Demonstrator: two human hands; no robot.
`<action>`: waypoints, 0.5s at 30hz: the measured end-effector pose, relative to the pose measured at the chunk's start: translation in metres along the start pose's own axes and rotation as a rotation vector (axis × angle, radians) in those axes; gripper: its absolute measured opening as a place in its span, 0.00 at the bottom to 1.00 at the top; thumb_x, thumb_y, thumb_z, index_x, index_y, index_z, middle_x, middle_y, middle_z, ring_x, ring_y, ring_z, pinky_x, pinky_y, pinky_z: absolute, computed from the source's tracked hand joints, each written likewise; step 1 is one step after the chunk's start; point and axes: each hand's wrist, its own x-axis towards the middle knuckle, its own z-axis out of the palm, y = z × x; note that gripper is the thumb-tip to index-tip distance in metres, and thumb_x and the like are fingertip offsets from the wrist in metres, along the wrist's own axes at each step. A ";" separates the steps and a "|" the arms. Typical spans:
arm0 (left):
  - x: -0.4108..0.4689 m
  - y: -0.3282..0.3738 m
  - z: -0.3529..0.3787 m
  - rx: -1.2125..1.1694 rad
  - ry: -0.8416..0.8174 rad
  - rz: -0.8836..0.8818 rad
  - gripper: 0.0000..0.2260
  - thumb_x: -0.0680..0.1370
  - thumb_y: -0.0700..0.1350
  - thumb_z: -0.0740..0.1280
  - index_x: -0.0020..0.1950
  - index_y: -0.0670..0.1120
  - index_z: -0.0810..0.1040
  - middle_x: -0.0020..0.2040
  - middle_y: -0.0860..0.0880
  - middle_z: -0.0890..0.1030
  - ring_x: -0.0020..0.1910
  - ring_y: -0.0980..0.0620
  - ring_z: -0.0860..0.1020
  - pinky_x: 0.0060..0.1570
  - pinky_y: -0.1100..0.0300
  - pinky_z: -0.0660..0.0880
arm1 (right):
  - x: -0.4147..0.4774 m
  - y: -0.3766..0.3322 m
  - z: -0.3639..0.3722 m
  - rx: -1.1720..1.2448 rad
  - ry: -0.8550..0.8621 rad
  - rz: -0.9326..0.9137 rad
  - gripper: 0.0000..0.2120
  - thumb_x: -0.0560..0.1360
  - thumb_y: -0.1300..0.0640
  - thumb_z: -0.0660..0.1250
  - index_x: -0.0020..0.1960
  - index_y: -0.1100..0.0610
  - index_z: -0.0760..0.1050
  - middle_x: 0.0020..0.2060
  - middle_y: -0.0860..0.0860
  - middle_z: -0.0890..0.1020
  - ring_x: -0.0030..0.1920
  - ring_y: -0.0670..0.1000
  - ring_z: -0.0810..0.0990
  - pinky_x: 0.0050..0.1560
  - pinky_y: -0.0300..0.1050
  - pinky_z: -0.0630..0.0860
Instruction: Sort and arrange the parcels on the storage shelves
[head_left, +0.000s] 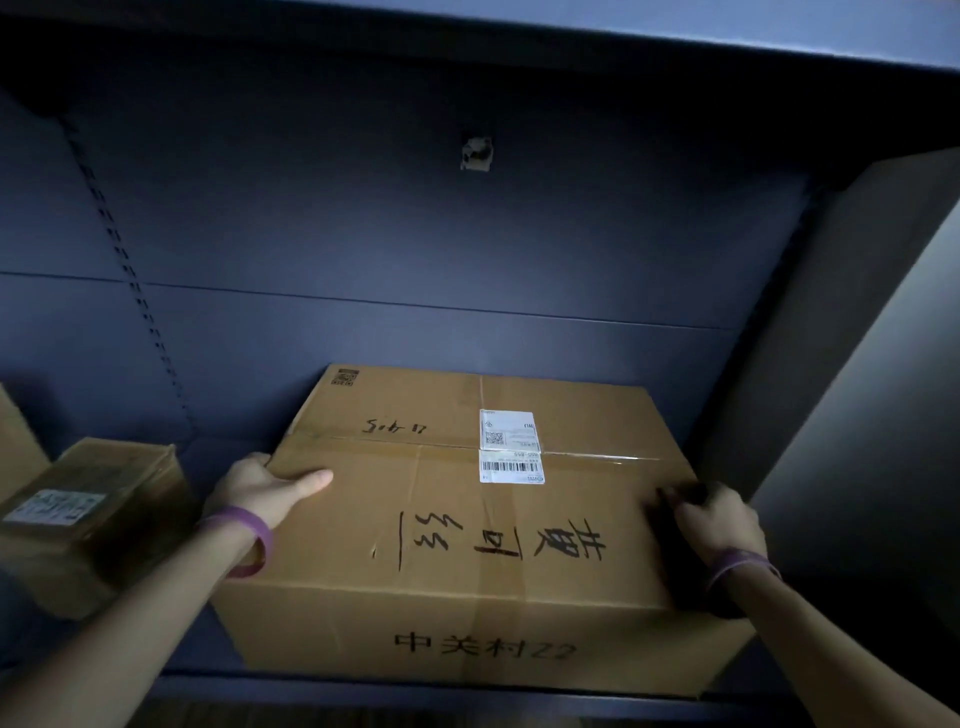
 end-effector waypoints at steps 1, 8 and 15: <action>0.001 0.000 0.001 0.006 0.007 0.004 0.23 0.66 0.59 0.76 0.50 0.46 0.78 0.43 0.47 0.81 0.41 0.46 0.78 0.41 0.54 0.73 | 0.003 -0.001 0.001 -0.010 0.007 0.006 0.20 0.76 0.45 0.66 0.61 0.58 0.74 0.55 0.61 0.79 0.54 0.63 0.79 0.58 0.59 0.76; -0.001 0.004 0.002 0.031 -0.009 -0.027 0.23 0.66 0.60 0.76 0.50 0.47 0.75 0.45 0.46 0.80 0.43 0.45 0.77 0.45 0.52 0.74 | 0.007 -0.003 0.007 -0.180 -0.035 -0.010 0.21 0.78 0.46 0.61 0.65 0.59 0.69 0.58 0.61 0.77 0.56 0.63 0.77 0.60 0.59 0.74; -0.037 0.049 -0.006 0.148 -0.036 0.179 0.31 0.73 0.56 0.70 0.73 0.50 0.66 0.71 0.46 0.70 0.68 0.43 0.70 0.62 0.51 0.70 | -0.030 -0.041 0.003 -0.324 -0.030 -0.324 0.27 0.80 0.47 0.58 0.75 0.59 0.61 0.72 0.59 0.68 0.70 0.63 0.67 0.69 0.54 0.66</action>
